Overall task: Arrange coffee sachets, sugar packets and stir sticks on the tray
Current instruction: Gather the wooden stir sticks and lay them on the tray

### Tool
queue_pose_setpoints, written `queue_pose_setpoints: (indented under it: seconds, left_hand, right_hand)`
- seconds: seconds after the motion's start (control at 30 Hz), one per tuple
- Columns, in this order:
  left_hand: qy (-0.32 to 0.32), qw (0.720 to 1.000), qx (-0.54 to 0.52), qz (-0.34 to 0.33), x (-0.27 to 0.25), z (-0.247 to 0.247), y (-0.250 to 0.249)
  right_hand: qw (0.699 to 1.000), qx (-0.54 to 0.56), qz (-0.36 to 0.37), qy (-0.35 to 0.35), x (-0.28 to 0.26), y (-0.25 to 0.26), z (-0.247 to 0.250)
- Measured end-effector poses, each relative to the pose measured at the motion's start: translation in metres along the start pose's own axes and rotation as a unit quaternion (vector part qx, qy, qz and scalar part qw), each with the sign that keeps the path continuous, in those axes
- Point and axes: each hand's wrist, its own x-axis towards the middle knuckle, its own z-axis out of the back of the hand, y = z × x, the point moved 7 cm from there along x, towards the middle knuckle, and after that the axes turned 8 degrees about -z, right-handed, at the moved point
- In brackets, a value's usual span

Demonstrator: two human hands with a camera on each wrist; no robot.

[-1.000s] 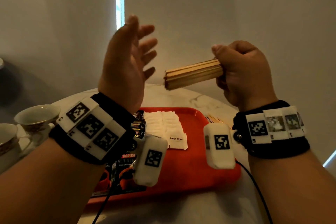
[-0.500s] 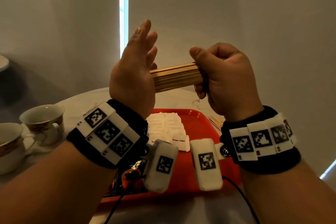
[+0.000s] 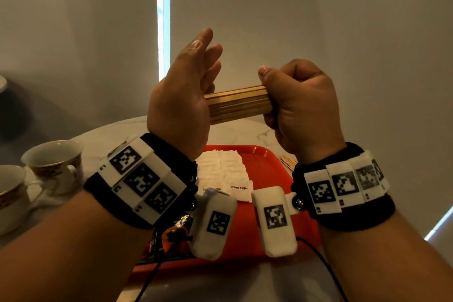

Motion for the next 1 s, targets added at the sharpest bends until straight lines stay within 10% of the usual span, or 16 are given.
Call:
queue_pose_setpoints:
  seconds: [0.27, 0.47, 0.8, 1.0]
  left_hand:
    - [0.114, 0.987, 0.088, 0.068, 0.007, -0.01, 0.006]
    - [-0.007, 0.996, -0.054, 0.068, 0.007, 0.006, 0.004]
    - [0.014, 0.996, -0.076, 0.046, 0.002, -0.003, 0.002]
    - [0.175, 0.978, 0.057, 0.095, 0.006, -0.011, 0.003]
  right_hand:
    - [0.999, -0.035, 0.018, -0.007, 0.008, 0.007, 0.019]
    - [0.998, 0.041, -0.004, -0.038, 0.01, 0.009, 0.031]
    - [1.0, 0.006, -0.001, 0.014, -0.001, 0.005, 0.0]
    - [0.999, -0.032, 0.009, 0.009, 0.008, 0.006, 0.01]
